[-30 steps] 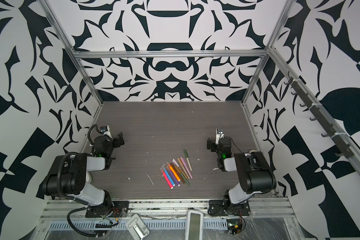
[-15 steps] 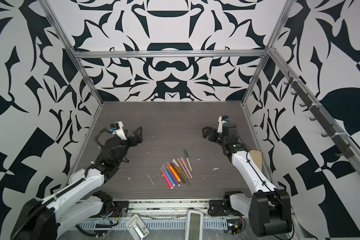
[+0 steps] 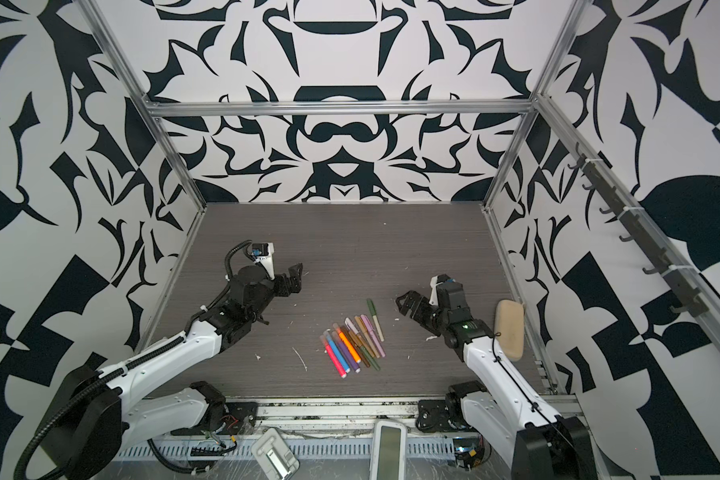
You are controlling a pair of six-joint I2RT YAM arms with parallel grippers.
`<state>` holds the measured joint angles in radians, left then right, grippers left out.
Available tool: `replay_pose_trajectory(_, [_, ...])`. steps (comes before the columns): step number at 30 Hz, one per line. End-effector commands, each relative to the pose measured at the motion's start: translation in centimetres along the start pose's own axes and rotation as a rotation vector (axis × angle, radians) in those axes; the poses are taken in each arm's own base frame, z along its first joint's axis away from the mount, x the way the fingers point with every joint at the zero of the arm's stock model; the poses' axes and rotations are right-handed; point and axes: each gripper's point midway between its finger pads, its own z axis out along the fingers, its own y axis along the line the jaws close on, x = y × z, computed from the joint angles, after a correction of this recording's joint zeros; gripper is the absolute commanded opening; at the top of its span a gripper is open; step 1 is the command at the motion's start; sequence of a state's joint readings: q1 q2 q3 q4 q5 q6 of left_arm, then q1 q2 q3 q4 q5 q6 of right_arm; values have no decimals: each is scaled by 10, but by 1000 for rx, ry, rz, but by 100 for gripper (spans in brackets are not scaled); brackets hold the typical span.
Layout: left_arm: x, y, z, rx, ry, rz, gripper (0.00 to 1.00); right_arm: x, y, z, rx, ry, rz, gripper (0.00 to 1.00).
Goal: Open the pen caps
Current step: 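Move the right gripper over the green-capped pen while the left arm rises forward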
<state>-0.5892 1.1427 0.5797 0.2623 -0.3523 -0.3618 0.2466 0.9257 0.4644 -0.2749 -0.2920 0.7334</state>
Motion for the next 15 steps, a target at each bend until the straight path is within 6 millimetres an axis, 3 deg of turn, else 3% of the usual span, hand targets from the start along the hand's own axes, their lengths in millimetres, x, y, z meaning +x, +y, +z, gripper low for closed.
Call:
replay_pose_trajectory(1, [0,6,0,-34,0,8,99,-3,18,-15,153,-8,-225,100])
replay_pose_trajectory(3, [-1,6,-3,-25,-13,4,99,-1,40,-22,242,19,-430,100])
replay_pose_trajectory(5, [-2,10,-8,-32,-41,-9,99,-5,45,-19,293,24,-500,100])
replay_pose_trajectory(7, [-4,17,-13,-54,-73,-33,99,-8,35,-9,337,3,-436,100])
replay_pose_trajectory(11, [-9,26,-20,-90,-116,-73,99,21,35,22,159,140,-351,98])
replay_pose_trajectory(15, [-7,34,-24,-133,-109,-126,99,45,31,23,85,202,-328,98])
